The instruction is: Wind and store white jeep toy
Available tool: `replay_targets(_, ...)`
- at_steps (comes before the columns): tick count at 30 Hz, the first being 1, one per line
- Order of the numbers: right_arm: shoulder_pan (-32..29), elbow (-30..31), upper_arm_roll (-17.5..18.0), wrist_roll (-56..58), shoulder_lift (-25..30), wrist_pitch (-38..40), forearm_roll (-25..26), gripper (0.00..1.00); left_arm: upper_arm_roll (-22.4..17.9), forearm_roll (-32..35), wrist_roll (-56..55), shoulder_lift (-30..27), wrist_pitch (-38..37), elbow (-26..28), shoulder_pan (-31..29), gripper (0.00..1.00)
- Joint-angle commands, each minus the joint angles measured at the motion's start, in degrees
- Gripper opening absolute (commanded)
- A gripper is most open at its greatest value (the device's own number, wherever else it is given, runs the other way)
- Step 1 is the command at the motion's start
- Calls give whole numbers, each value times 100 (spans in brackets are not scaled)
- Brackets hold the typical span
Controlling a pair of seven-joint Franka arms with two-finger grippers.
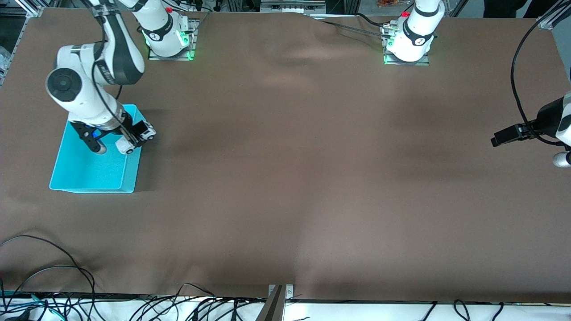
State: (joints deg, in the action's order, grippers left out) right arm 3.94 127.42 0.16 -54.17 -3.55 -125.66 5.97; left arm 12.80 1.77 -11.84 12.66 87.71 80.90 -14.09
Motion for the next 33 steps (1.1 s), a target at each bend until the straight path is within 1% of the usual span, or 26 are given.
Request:
replay_targets(1, -68, 37, -481, 1126, 188, 269, 1, 0, -14, -89, 146, -9, -52, -13, 11, 100)
replay_targets(10, -68, 37, -1158, 2612, 215, 437, -87, 0, -14, -89, 146, -9, -52, -4, 11, 100)
replay_targets(16, -86, 46, -1659, 3947, 109, 393, -245, 0, -14, -89, 146, -9, -52, -4, 11, 100)
replay_targets(21, -95, 37, -1950, 4792, -48, 358, -385, 0, -14, -89, 146, -9, -52, -4, 11, 100)
replay_targets(25, -95, 37, -1968, 4943, -268, 86, -508, 0, -14, -89, 146, -9, -52, -4, 11, 100)
replay_targets(33, -104, 37, -1968, 5065, -716, -301, -526, 0, -14, -89, 146, -9, -61, -4, 11, 100)
